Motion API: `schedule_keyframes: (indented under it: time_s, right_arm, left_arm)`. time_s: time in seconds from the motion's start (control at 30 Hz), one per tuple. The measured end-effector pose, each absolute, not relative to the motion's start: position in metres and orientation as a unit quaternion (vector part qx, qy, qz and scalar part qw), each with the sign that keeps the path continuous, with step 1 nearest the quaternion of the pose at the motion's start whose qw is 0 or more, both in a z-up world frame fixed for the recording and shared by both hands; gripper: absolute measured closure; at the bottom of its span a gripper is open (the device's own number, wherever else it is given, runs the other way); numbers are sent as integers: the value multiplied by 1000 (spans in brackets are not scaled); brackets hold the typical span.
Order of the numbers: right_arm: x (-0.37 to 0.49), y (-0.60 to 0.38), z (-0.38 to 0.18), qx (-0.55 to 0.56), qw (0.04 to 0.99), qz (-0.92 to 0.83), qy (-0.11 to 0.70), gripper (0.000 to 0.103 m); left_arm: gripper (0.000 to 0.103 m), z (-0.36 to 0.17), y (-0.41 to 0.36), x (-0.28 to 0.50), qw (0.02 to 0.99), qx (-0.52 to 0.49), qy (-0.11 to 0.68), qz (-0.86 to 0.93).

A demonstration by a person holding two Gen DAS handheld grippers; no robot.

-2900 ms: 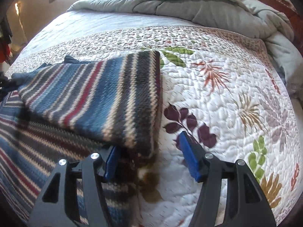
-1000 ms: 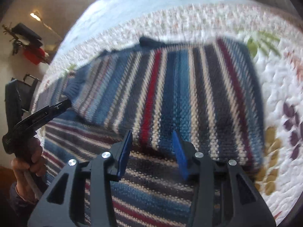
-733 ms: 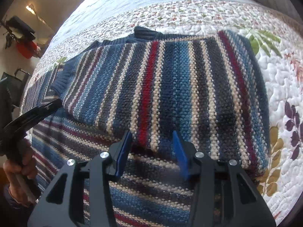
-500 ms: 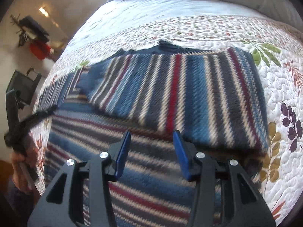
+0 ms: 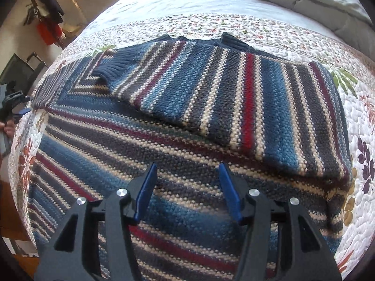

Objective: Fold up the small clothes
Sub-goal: 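Grasp the cuff of the other sleeve with the left tool and lift, then fold the held sleeve across the sweater body and open the left tool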

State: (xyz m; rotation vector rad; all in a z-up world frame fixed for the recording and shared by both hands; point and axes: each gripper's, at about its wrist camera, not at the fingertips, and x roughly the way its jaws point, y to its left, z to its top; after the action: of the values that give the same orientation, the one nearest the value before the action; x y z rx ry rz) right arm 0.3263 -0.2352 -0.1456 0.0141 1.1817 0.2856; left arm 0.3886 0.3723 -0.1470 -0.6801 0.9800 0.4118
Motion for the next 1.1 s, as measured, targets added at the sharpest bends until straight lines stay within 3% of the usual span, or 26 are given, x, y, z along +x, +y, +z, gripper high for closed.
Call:
schedule_keyframes:
  time_s: [0.27, 0.3, 0.33, 0.4, 0.5, 0.77, 1.1]
  right_arm:
    - [325, -238, -152, 1, 822, 134, 553, 43]
    - [325, -235, -152, -6, 823, 134, 552, 42]
    - [324, -232, -153, -18, 824, 134, 551, 41]
    - [323, -228, -153, -29, 825, 134, 548, 39]
    - [324, -230, -154, -17, 826, 136, 547, 39]
    - [315, -237, -147, -16, 829, 136, 543, 39]
    - [305, -257, -135, 4, 836, 130, 533, 39]
  left_arm:
    - [52, -172, 399, 401, 786, -389, 445, 180]
    - [54, -172, 399, 401, 787, -389, 444, 180]
    - [69, -172, 398, 402, 788, -387, 443, 182]
    - [84, -172, 397, 405, 787, -401, 437, 168]
    - [88, -168, 392, 407, 796, -396, 423, 175]
    - [90, -129, 343, 413, 849, -335, 374, 162]
    - [90, -69, 196, 416, 912, -219, 346, 27]
